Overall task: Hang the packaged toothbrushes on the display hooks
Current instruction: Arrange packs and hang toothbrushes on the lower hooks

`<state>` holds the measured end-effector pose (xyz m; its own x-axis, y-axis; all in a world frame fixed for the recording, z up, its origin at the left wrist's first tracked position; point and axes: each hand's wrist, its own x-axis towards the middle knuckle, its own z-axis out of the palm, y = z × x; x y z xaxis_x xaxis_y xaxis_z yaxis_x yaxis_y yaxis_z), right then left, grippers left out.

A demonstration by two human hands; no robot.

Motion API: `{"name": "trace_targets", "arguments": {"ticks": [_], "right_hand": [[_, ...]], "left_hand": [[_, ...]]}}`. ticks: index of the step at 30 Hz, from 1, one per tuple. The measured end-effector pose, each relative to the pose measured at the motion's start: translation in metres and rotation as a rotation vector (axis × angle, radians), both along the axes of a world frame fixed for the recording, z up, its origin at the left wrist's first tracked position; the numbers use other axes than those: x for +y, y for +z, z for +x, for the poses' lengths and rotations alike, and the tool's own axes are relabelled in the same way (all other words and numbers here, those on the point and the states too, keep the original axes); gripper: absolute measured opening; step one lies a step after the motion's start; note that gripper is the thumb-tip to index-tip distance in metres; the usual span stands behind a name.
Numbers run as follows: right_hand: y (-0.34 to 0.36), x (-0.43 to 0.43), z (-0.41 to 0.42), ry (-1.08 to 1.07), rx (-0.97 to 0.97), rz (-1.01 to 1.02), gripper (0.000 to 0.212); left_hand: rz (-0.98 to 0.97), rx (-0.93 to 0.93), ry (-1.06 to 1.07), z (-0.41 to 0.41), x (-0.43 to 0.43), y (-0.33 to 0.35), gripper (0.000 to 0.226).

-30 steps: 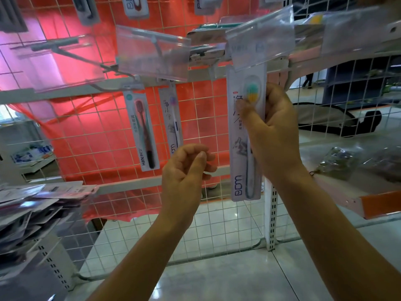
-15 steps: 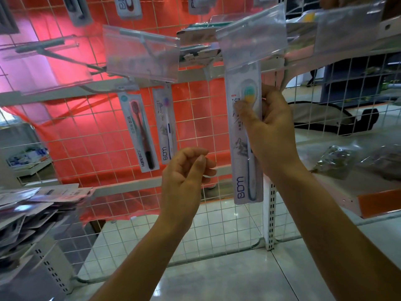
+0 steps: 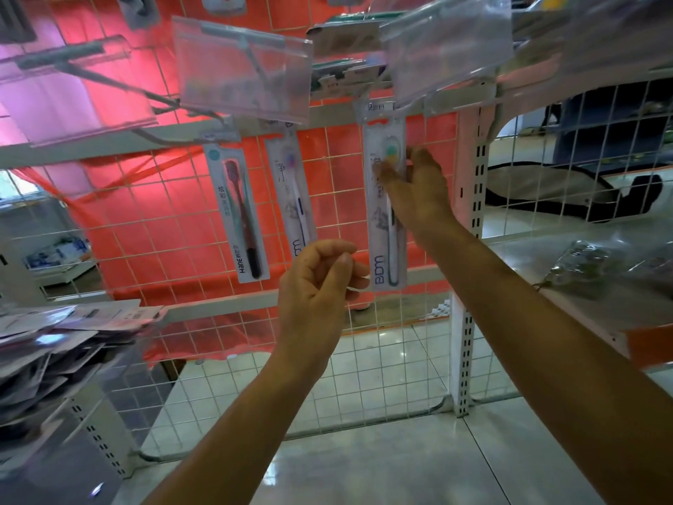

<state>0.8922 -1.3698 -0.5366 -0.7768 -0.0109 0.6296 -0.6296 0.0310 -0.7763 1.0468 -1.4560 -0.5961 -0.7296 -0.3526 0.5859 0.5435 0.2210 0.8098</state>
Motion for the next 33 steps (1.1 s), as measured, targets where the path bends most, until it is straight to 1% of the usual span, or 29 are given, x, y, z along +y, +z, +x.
{"name": "trace_targets", "arguments": {"ticks": [3, 5, 9, 14, 16, 19, 20, 24, 26, 29, 31, 33], "right_hand": [[0.006, -0.010, -0.021, -0.076, -0.057, 0.108, 0.027], [0.009, -0.015, -0.031, -0.094, -0.088, 0.129, 0.027], [0.009, -0.019, -0.045, -0.018, -0.082, 0.127, 0.030], [0.010, -0.026, -0.055, 0.026, -0.099, 0.090, 0.028], [0.010, -0.028, -0.058, 0.003, -0.084, 0.134, 0.029], [0.009, -0.029, -0.061, -0.015, -0.076, 0.194, 0.023], [0.008, -0.028, -0.061, -0.017, -0.088, 0.215, 0.025], [-0.008, -0.024, -0.058, -0.055, -0.220, 0.280, 0.046], [-0.025, -0.019, -0.053, -0.093, -0.259, 0.285, 0.049], [-0.053, -0.009, -0.043, -0.127, -0.314, 0.376, 0.048], [-0.072, -0.004, -0.039, -0.143, -0.353, 0.491, 0.049], [-0.087, -0.001, -0.036, -0.145, -0.389, 0.609, 0.044]], "left_hand": [[-0.041, 0.004, 0.003, -0.004, -0.006, -0.001, 0.022], [-0.047, -0.003, 0.005, -0.006, -0.011, -0.003, 0.021], [-0.041, -0.020, 0.011, -0.009, -0.021, -0.004, 0.018], [-0.035, -0.059, 0.034, -0.005, -0.029, -0.006, 0.019], [-0.035, -0.069, 0.042, -0.002, -0.031, -0.007, 0.020], [-0.052, -0.081, 0.054, 0.005, -0.035, -0.009, 0.017], [-0.066, -0.088, 0.056, 0.007, -0.037, -0.010, 0.016], [-0.098, -0.117, 0.063, 0.012, -0.043, -0.012, 0.016], [-0.119, -0.128, 0.069, 0.012, -0.045, -0.013, 0.017], [-0.164, -0.162, 0.075, 0.011, -0.044, -0.018, 0.017], [-0.204, -0.204, 0.082, 0.007, -0.043, -0.021, 0.017], [-0.290, -0.242, 0.119, -0.002, -0.044, -0.023, 0.015]]}}
